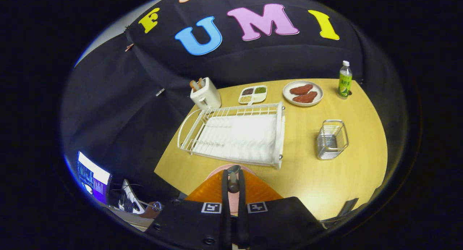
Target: Take the plate from the dish rack, then take the spoon from the basket and place it into the plate.
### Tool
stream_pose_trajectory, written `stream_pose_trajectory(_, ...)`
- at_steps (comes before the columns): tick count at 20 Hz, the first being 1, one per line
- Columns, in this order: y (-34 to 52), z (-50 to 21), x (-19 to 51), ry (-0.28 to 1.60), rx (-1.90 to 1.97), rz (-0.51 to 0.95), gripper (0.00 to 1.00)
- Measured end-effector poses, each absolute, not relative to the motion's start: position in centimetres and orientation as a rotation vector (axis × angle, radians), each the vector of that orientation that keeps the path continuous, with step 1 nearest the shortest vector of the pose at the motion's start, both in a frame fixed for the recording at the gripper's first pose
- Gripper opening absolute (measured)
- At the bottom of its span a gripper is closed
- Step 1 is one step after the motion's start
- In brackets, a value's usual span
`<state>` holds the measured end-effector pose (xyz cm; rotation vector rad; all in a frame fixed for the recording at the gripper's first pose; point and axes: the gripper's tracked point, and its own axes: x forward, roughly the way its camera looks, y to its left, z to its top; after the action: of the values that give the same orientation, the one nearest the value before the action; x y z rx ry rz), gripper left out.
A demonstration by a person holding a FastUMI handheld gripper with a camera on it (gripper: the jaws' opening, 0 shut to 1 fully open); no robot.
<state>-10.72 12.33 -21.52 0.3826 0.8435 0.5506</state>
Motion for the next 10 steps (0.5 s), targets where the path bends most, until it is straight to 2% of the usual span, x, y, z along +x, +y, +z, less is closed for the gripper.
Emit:
stream_pose_trajectory(6, 18.4, -27.4, -11.1, 0.874, 0.352, 0.615, 0.11)
stream_pose_trajectory(10, 19.0, -29.2, -10.9, 0.865, 0.336, 0.650, 0.11)
